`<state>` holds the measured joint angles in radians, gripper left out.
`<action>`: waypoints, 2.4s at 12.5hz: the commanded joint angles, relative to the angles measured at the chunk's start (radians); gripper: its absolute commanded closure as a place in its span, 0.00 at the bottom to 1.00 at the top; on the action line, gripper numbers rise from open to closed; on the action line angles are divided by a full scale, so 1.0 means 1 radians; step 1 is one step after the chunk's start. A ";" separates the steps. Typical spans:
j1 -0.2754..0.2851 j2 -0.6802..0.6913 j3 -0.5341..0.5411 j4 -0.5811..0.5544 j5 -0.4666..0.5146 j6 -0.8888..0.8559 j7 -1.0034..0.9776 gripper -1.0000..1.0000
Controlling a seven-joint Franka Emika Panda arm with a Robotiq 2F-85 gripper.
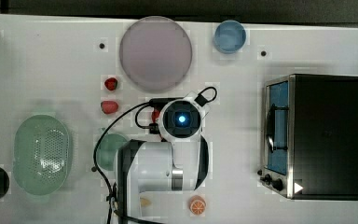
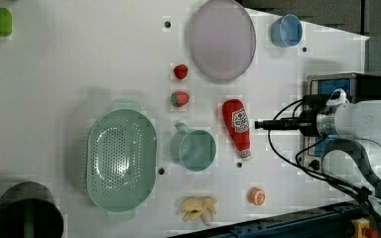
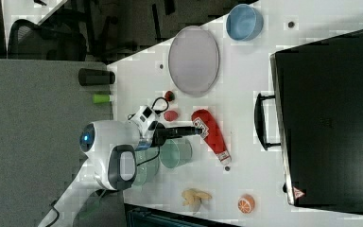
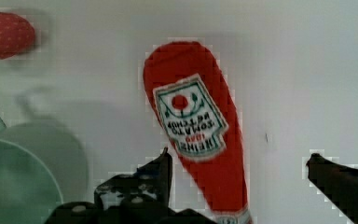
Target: Pick Ketchup from the table and place it in strainer.
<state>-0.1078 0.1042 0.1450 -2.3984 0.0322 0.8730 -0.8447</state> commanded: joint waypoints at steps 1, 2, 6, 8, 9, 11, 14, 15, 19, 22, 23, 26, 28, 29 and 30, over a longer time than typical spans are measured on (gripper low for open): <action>-0.004 0.072 0.005 0.004 -0.003 0.083 -0.090 0.00; -0.004 0.103 0.005 0.005 -0.002 0.106 -0.090 0.00; -0.002 0.219 0.004 0.006 -0.003 0.203 -0.090 0.00; -0.001 0.268 0.004 0.007 -0.003 0.252 -0.090 0.00; 0.000 0.287 0.004 0.008 -0.003 0.272 -0.090 0.00; 0.000 0.300 0.003 0.009 -0.003 0.304 -0.089 0.15; 0.000 0.275 0.004 0.009 -0.002 0.306 -0.080 0.37; 0.000 0.254 0.004 0.009 -0.002 0.304 -0.070 0.37; 0.006 0.083 0.015 0.019 -0.001 0.227 0.032 0.37; 0.020 -0.058 0.064 0.063 -0.001 0.035 0.125 0.37; 0.026 -0.098 0.087 0.087 -0.001 -0.028 0.155 0.37; 0.047 -0.157 0.180 0.159 -0.001 -0.218 0.306 0.37; 0.064 -0.149 0.257 0.189 -0.001 -0.261 0.411 0.37; 0.073 -0.142 0.296 0.200 -0.001 -0.260 0.472 0.37; 0.080 -0.134 0.336 0.208 -0.001 -0.258 0.551 0.37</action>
<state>-0.0654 -0.0644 0.4453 -2.1680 0.0350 0.6494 -0.4553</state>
